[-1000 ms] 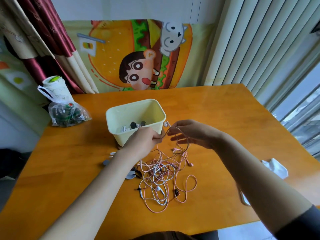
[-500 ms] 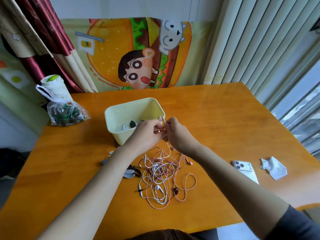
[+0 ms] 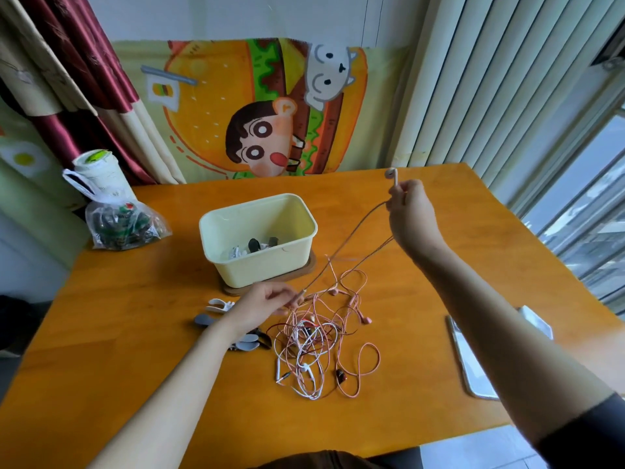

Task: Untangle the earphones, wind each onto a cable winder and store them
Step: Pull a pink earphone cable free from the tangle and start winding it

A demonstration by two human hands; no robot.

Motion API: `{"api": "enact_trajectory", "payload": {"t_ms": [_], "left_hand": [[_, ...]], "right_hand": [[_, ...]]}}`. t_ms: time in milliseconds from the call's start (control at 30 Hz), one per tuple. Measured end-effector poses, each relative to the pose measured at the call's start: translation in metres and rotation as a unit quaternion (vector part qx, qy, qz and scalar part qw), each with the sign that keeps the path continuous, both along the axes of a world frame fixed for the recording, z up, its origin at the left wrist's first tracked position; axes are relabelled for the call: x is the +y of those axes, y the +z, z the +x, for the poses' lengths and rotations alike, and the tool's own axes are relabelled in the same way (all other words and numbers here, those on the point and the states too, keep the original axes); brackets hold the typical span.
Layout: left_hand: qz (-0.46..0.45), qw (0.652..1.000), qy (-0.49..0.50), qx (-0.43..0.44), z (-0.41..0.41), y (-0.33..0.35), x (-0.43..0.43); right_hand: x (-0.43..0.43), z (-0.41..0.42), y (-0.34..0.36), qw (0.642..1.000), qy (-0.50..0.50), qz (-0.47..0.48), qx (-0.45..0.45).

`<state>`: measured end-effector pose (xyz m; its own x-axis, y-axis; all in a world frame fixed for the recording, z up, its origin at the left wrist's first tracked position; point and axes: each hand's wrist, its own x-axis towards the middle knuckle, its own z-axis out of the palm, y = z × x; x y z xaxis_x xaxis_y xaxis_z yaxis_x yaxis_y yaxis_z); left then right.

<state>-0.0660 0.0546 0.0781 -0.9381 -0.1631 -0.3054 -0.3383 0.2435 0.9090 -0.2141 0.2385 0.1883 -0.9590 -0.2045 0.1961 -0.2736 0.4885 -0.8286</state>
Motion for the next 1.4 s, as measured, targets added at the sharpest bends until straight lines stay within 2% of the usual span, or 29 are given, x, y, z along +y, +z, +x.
{"api": "enact_trajectory", "payload": {"t_ms": [167, 233, 300, 367, 500, 600, 700, 733, 800, 867, 933, 1033, 1167, 1267, 1400], "left_hand": [[0.056, 0.985, 0.075, 0.148, -0.016, 0.079, 0.017], [0.032, 0.974, 0.077, 0.212, -0.021, 0.109, 0.025], [-0.036, 0.966, 0.068, 0.246, -0.026, 0.122, 0.028], [-0.117, 0.964, 0.07, 0.229, -0.03, 0.12, 0.025], [-0.21, 0.965, 0.073, 0.142, -0.033, 0.102, 0.015], [-0.197, 0.97, 0.059, 0.13, -0.032, 0.1, 0.013], [-0.154, 0.98, 0.023, 0.123, -0.033, 0.104, 0.013], [-0.144, 0.982, 0.003, 0.12, -0.033, 0.104, 0.014], [-0.132, 0.983, -0.031, 0.121, -0.035, 0.104, 0.016], [-0.126, 0.982, -0.044, 0.135, -0.038, 0.103, 0.018], [-0.102, 0.981, -0.039, 0.158, -0.039, 0.103, 0.018], [-0.083, 0.984, -0.03, 0.156, -0.036, 0.093, 0.01], [-0.055, 0.996, -0.023, 0.071, -0.028, 0.055, 0.0], [-0.065, 0.997, -0.023, 0.02, -0.021, 0.027, -0.005], [-0.097, 0.994, -0.05, -0.026, -0.015, 0.017, -0.013]], "right_hand": [[0.003, -0.006, -0.005, 0.999, 0.001, 0.032, -0.008], [-0.001, -0.003, -0.006, 0.997, 0.029, 0.07, -0.008], [-0.004, -0.002, -0.01, 0.986, 0.063, 0.152, -0.005], [-0.005, 0.002, -0.014, 0.974, 0.081, 0.212, 0.006], [-0.005, 0.009, -0.012, 0.977, 0.076, 0.197, 0.038], [0.0, 0.01, -0.015, 0.97, 0.102, 0.219, -0.004], [0.003, 0.016, -0.023, 0.934, 0.125, 0.332, -0.036], [0.002, 0.019, -0.025, 0.931, 0.141, 0.335, -0.032], [-0.005, 0.026, -0.022, 0.935, 0.224, 0.272, -0.017], [-0.014, 0.034, -0.011, 0.925, 0.317, 0.207, 0.008], [-0.019, 0.036, -0.003, 0.923, 0.344, 0.17, 0.01], [-0.015, 0.026, 0.006, 0.941, 0.311, 0.132, 0.005], [-0.006, 0.016, 0.017, 0.971, 0.236, 0.03, -0.026], [0.001, 0.01, 0.022, 0.987, 0.155, -0.044, -0.019], [0.005, 0.005, 0.018, 0.991, 0.064, -0.119, -0.001]]}}
